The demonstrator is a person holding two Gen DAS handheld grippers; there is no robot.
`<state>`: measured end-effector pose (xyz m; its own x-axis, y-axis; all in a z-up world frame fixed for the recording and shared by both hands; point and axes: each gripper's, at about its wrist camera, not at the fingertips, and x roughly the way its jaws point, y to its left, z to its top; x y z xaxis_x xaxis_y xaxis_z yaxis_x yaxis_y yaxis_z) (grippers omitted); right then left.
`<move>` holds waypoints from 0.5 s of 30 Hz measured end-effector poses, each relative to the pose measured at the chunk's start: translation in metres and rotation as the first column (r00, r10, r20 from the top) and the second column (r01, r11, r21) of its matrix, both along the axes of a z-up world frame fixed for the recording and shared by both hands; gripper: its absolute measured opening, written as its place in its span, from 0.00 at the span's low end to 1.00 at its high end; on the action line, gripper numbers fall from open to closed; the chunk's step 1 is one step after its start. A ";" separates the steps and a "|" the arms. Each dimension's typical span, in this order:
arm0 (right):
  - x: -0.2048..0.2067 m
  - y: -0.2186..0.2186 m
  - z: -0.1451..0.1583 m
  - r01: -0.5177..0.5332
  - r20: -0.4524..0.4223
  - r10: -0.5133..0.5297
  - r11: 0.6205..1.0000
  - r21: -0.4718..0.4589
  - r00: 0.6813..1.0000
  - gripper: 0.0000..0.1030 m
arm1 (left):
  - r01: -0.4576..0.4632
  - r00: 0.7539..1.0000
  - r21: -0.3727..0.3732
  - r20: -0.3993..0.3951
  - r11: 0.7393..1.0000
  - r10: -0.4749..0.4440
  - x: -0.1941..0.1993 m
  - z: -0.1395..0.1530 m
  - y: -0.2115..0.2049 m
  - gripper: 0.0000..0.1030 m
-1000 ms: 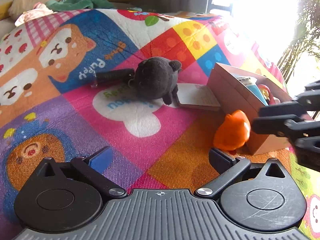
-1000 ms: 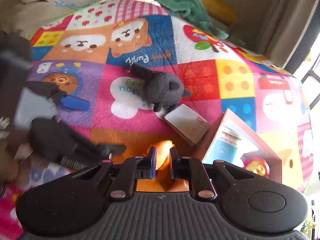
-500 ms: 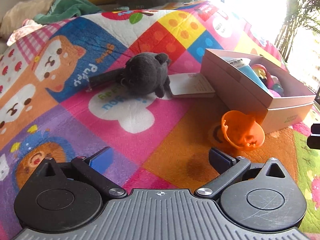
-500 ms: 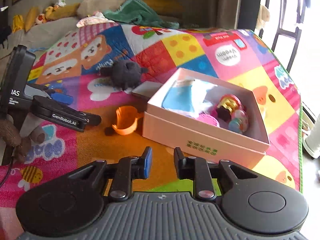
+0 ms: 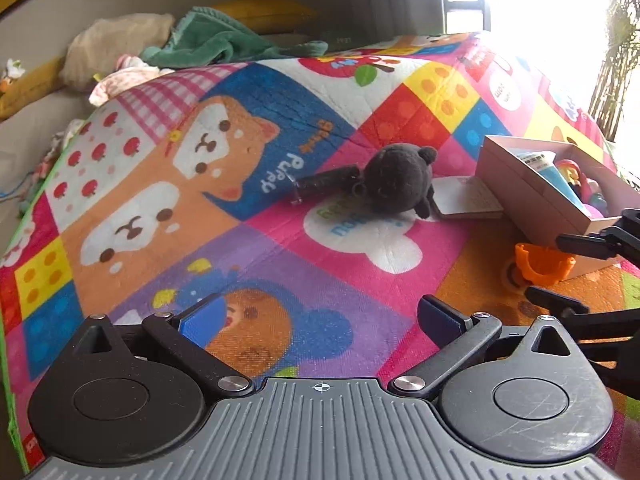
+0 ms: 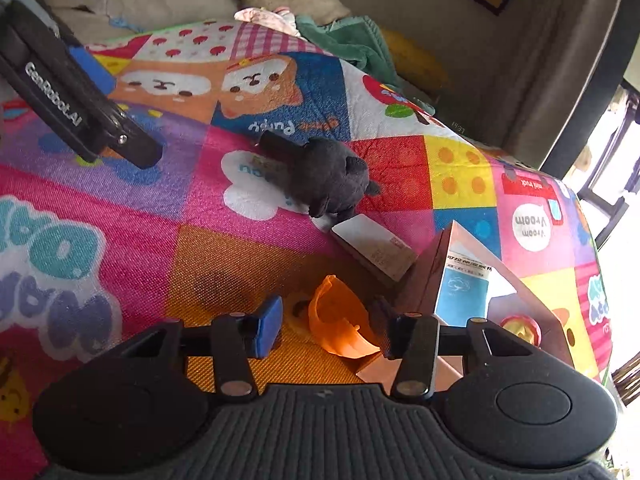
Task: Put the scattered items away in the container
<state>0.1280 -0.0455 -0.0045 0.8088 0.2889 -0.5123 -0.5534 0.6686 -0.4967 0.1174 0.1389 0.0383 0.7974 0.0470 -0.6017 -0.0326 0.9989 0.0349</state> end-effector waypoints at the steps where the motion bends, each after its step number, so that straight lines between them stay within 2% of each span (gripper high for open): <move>1: 0.002 0.002 -0.002 0.003 0.000 -0.003 1.000 -0.021 1.000 0.39 | 0.014 1.000 -0.009 0.000 1.000 -0.014 0.000 -0.001 -0.003 1.00; 3: 0.001 0.000 -0.003 0.013 -0.017 -0.014 0.999 -0.046 1.000 0.23 | 0.042 0.999 -0.025 -0.001 0.999 -0.042 -0.001 -0.003 -0.010 1.00; 4: -0.001 -0.003 -0.002 0.009 -0.030 -0.010 0.999 -0.044 0.999 0.22 | 0.053 0.999 -0.031 0.000 0.998 -0.053 -0.001 -0.003 -0.013 1.00; 5: -0.006 -0.006 -0.001 0.005 -0.036 -0.007 0.999 -0.041 0.999 0.15 | 0.062 0.998 -0.034 0.000 0.997 -0.062 -0.001 -0.004 -0.016 1.00; 6: -0.012 -0.010 0.001 0.005 -0.037 -0.006 0.999 -0.043 0.999 0.05 | 0.070 0.998 -0.038 0.000 0.997 -0.070 -0.001 -0.005 -0.019 1.00; 11: -0.047 -0.050 0.014 0.013 -0.082 -0.014 1.000 -0.012 0.997 0.03 | 0.105 0.994 -0.053 0.001 0.993 -0.105 -0.003 -0.006 -0.031 1.00; 15: -0.063 -0.090 0.015 0.108 -0.108 -0.108 0.994 -0.009 0.988 0.03 | 0.145 0.989 -0.052 -0.007 0.988 -0.146 -0.003 -0.007 -0.045 1.00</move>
